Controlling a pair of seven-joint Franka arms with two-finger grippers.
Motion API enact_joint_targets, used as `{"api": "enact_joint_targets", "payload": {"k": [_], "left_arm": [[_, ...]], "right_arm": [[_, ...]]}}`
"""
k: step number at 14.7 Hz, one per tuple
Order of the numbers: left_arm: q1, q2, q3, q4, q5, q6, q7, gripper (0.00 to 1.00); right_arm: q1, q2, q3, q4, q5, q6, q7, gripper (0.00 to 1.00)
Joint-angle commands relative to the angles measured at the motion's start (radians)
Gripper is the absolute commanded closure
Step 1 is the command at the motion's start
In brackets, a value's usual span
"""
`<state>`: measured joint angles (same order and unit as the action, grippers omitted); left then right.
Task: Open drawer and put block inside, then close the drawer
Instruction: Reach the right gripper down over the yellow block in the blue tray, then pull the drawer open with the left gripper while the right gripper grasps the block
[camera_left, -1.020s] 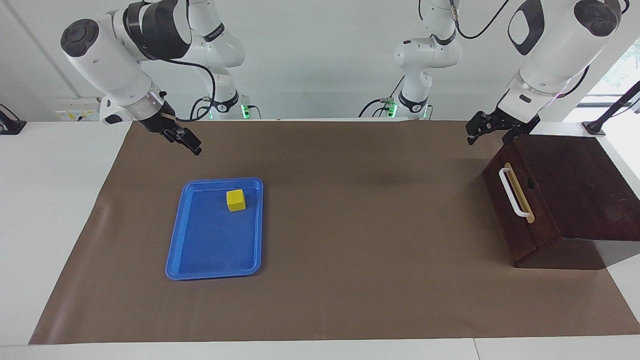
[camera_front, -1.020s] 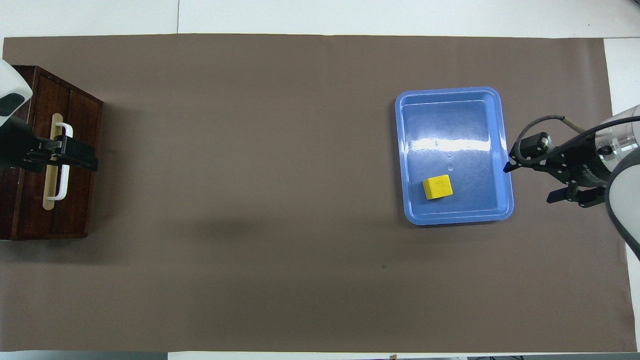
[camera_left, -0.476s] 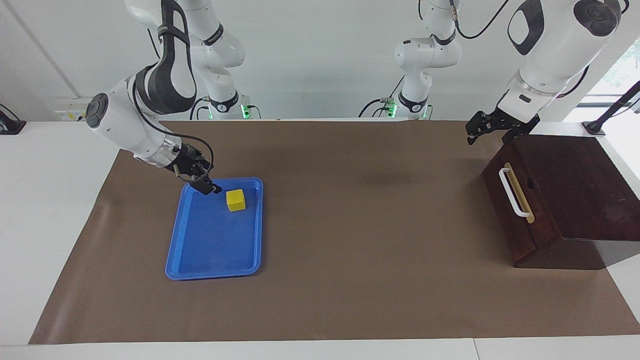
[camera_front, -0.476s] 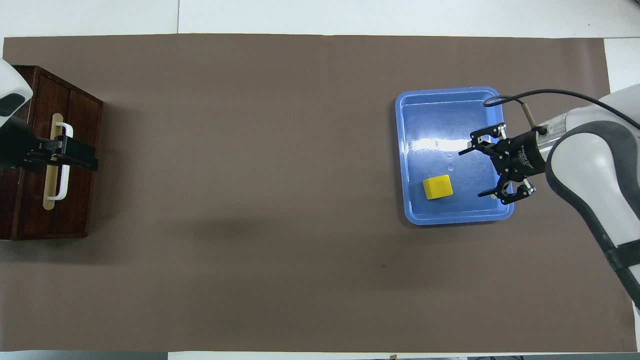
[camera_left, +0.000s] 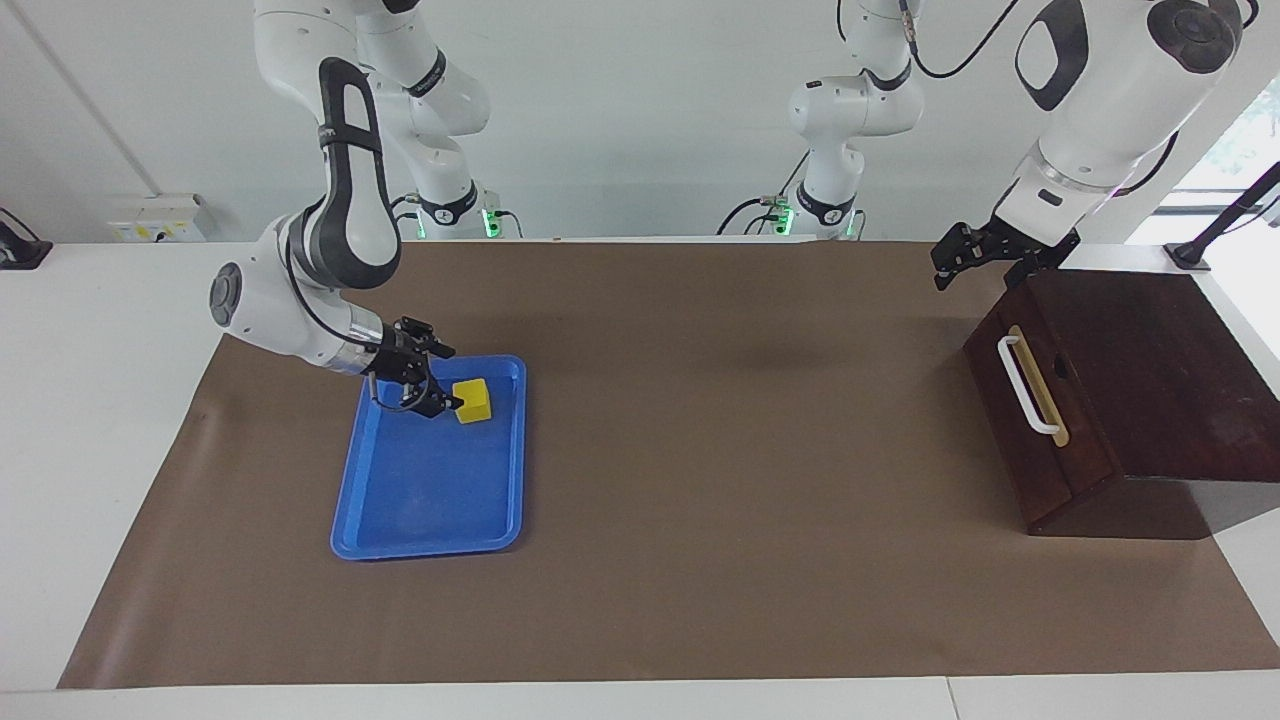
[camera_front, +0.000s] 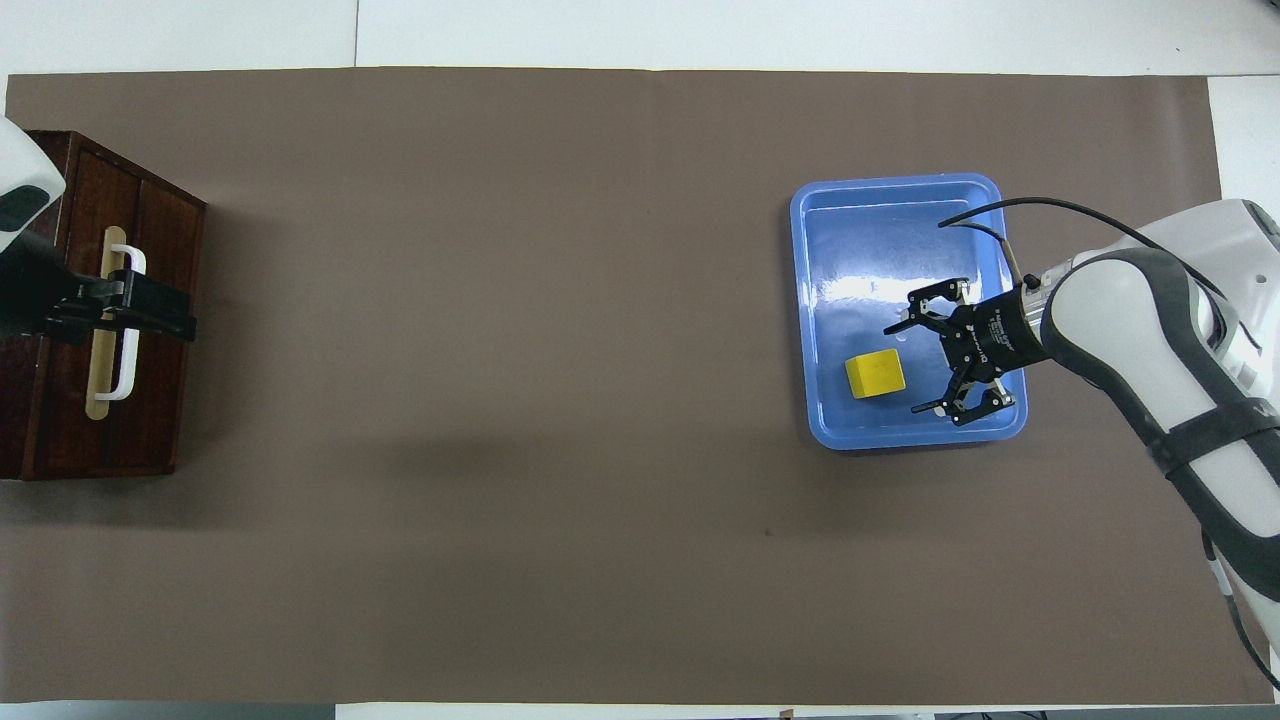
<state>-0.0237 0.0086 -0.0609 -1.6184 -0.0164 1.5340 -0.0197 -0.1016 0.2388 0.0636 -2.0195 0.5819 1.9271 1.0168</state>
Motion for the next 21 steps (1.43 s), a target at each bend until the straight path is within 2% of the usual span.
{"api": "enact_joint_targets", "payload": {"k": [1,5,8,11,12,14,16,19,21], "left_arm": [[-0.005,-0.015,0.007,-0.008,-0.004,-0.002,0.01,0.0],[-0.005,-0.015,0.007,-0.008,-0.004,-0.009,0.01,0.0],[-0.019,-0.03,0.001,-0.015,-0.004,-0.063,0.009,0.0],[-0.021,-0.039,-0.002,-0.017,-0.004,-0.061,-0.002,0.0],[-0.027,-0.047,-0.004,-0.044,0.001,-0.04,-0.012,0.0],[-0.062,-0.085,-0.005,-0.159,0.121,0.123,-0.023,0.0],[-0.055,-0.102,-0.004,-0.271,0.185,0.269,-0.046,0.0],[-0.033,-0.079,-0.002,-0.378,0.347,0.428,-0.089,0.0],[-0.024,-0.041,-0.002,-0.406,0.41,0.491,-0.138,0.0]], "right_arm": [[-0.024,0.054,0.009,0.065,0.03,-0.017,0.006,0.0],[-0.02,0.079,0.009,0.068,0.032,-0.01,-0.071,0.0],[-0.021,0.099,0.01,0.068,0.035,0.007,-0.102,0.0],[-0.021,0.099,0.009,0.053,0.067,0.01,-0.136,0.0],[-0.023,0.096,0.009,0.042,0.073,0.013,-0.138,0.0],[-0.023,0.093,0.009,0.033,0.078,0.013,-0.148,0.0],[-0.023,0.09,0.007,0.019,0.078,0.015,-0.174,0.0],[-0.023,0.088,0.009,0.01,0.078,0.027,-0.179,0.0],[-0.023,0.088,0.009,0.01,0.078,0.032,-0.179,0.0]]}}
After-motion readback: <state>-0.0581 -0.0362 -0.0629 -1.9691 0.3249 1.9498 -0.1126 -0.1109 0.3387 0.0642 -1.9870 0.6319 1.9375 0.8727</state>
